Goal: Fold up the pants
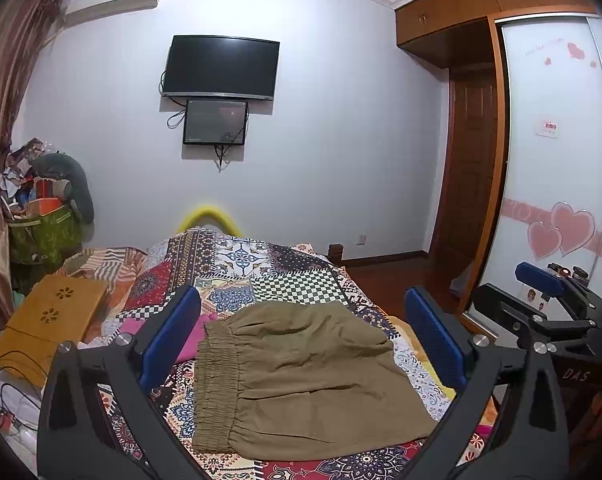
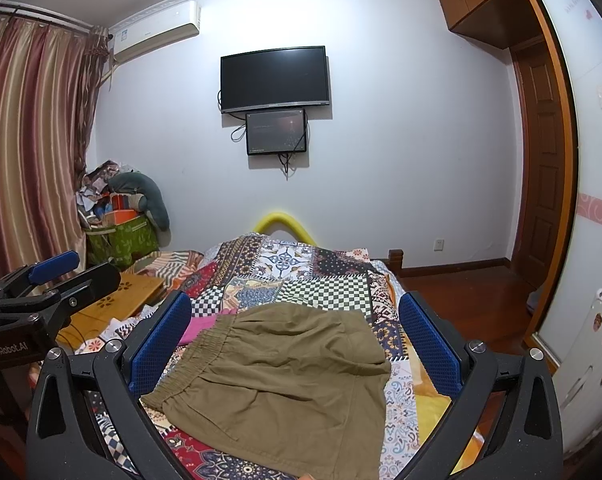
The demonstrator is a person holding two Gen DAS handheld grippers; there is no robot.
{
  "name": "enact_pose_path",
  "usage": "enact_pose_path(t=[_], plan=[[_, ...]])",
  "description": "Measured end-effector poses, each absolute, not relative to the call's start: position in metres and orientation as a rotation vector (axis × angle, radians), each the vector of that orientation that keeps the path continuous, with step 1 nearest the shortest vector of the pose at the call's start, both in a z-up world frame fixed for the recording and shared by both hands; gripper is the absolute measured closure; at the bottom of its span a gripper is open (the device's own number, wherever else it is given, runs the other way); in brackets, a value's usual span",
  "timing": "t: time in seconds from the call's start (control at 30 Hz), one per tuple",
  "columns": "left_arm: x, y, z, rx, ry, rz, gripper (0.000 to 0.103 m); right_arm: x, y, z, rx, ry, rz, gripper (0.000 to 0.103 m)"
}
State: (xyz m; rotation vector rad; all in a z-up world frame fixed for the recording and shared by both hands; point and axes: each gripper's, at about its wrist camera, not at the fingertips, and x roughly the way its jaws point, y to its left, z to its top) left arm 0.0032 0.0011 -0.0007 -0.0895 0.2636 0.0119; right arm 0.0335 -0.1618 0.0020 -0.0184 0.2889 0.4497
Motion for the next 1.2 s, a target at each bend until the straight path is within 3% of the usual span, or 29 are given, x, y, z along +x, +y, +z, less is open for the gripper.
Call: enact_pose_path(t=[1.2], plan=[[0.0049,-0.0022,-0.0030,-0.073,0.252,0.031,0.000,0.0345,-0.1648,0.0002,-0.018,0.287,0.448,0.000]])
